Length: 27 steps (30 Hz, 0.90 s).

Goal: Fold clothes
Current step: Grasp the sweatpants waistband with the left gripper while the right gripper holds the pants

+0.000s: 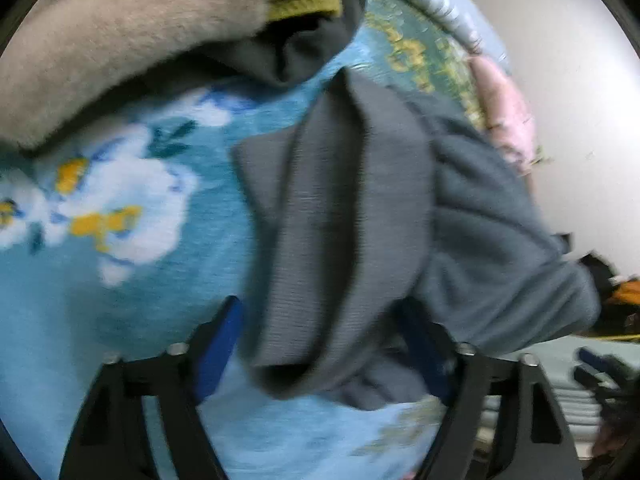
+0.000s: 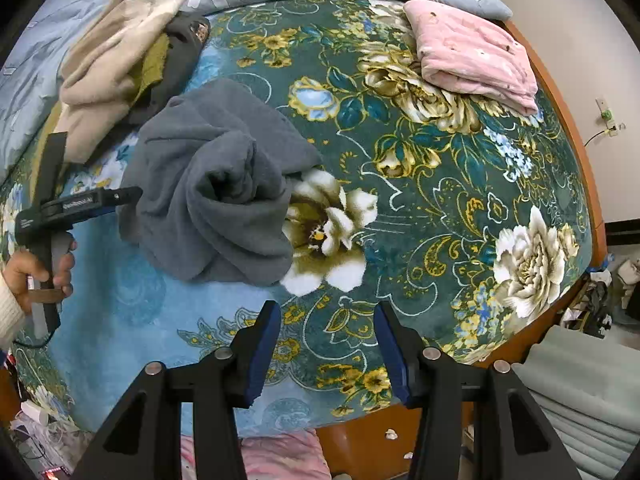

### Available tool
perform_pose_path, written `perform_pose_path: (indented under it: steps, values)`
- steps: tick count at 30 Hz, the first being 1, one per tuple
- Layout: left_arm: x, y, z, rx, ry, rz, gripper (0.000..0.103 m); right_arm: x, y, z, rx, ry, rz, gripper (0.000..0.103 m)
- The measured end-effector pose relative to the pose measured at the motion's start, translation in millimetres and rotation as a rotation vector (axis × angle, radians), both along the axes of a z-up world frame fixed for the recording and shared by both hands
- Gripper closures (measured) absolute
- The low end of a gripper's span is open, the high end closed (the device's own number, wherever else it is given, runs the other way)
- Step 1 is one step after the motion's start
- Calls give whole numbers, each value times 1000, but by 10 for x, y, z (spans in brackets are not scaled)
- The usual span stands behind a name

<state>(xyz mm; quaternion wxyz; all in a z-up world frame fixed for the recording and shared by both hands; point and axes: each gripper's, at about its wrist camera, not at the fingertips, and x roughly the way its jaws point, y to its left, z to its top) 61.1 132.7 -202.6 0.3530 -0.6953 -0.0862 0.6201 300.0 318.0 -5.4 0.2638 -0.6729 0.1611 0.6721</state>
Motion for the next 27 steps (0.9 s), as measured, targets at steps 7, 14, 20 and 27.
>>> perform_pose_path:
  steps: [7,14,20,27]
  values:
    - [98,73,215,-28,46,-14,89,-184,53,-18,-30,23,-36,51]
    - [246,-490,612,38,75,213,97,-430,0,-38,-74,72,-32,51]
    - [345,-1491,934,-17,143,504,97,-548,-92,-57,-119,117,-18,51]
    - [614,-3329,817,-344,77,969,97,-583,-247,-119,-167,153,9,51]
